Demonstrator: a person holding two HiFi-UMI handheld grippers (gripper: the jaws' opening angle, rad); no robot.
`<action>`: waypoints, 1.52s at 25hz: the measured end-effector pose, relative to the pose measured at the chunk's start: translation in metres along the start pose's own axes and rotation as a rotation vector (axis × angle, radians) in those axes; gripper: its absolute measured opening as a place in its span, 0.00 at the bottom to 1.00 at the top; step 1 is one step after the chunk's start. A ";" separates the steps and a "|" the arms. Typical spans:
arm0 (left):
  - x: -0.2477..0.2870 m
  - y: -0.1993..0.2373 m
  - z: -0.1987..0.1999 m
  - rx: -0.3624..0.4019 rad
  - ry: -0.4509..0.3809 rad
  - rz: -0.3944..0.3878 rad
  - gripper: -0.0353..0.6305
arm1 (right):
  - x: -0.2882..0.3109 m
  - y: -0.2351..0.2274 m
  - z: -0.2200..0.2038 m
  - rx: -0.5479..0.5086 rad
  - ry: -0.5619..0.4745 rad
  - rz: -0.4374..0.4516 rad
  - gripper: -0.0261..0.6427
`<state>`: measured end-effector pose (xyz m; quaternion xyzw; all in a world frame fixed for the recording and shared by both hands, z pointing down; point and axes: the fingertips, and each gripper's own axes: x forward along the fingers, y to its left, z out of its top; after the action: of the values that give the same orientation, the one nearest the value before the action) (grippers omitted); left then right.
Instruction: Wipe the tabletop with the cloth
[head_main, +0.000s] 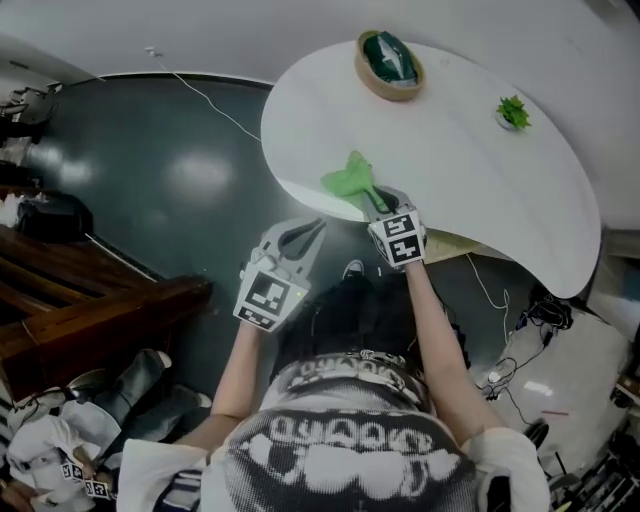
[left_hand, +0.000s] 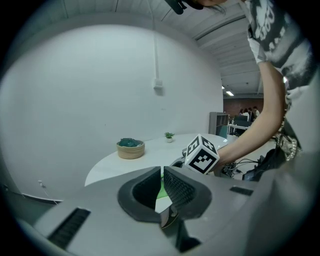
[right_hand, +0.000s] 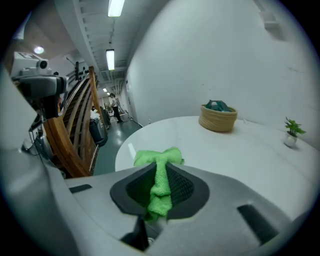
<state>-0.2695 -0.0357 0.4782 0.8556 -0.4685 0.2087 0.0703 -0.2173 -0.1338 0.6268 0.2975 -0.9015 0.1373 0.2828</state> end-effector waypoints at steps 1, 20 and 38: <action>0.004 -0.004 0.003 0.006 -0.004 -0.012 0.08 | -0.006 -0.010 -0.005 0.010 0.006 -0.020 0.12; 0.123 -0.194 0.099 0.121 -0.081 -0.253 0.08 | -0.258 -0.241 -0.171 0.224 0.068 -0.425 0.12; 0.197 -0.351 0.134 0.165 -0.061 -0.349 0.08 | -0.456 -0.365 -0.329 0.385 0.115 -0.655 0.12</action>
<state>0.1543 -0.0373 0.4674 0.9327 -0.2962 0.2049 0.0206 0.4501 -0.0746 0.6497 0.6092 -0.6991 0.2228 0.3008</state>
